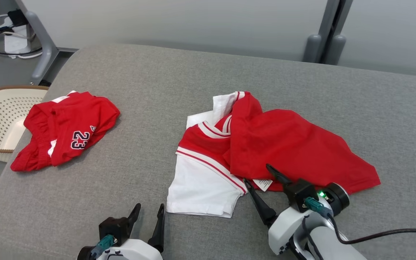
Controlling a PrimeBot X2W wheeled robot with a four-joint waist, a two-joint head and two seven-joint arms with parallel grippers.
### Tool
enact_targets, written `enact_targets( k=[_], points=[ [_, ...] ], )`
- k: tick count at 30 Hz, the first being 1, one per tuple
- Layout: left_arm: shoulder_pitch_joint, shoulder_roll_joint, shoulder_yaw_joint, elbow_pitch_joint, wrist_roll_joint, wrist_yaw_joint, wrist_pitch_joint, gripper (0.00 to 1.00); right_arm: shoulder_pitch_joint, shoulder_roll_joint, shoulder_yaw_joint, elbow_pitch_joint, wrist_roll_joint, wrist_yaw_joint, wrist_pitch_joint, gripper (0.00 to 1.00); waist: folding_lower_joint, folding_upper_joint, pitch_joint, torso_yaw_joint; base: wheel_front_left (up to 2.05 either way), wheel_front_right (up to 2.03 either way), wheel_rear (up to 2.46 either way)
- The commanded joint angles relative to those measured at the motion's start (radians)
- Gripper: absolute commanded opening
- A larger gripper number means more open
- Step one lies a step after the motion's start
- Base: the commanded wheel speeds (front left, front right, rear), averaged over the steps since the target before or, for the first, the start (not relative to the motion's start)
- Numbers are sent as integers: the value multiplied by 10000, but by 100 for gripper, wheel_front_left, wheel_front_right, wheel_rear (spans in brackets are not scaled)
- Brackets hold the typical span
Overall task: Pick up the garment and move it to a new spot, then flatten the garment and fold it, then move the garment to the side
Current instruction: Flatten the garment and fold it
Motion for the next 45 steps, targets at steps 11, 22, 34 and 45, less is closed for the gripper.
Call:
enact_targets(
  k=[11,22,34,45],
  points=[
    [-18,45,-238,-138,-129,-40,-1,100,-828,-85,-270,1231,-1970,2,-1,100,0,0,370,739,0,0,0],
    [-230,48,-326,-401,-217,-47,-1,100,-1135,-73,-529,1521,-2538,2,-2,47,0,0,741,760,0,0,0],
    [-203,46,-169,-884,-67,-47,-1,100,-1494,-161,-2016,-284,-1477,2,-1,0,0,0,855,395,0,0,0],
    [-477,49,-517,-861,77,-323,-1,100,-3279,-1979,-4662,116,-1948,0,0,0,0,0,1151,363,0,0,0]
  ],
)
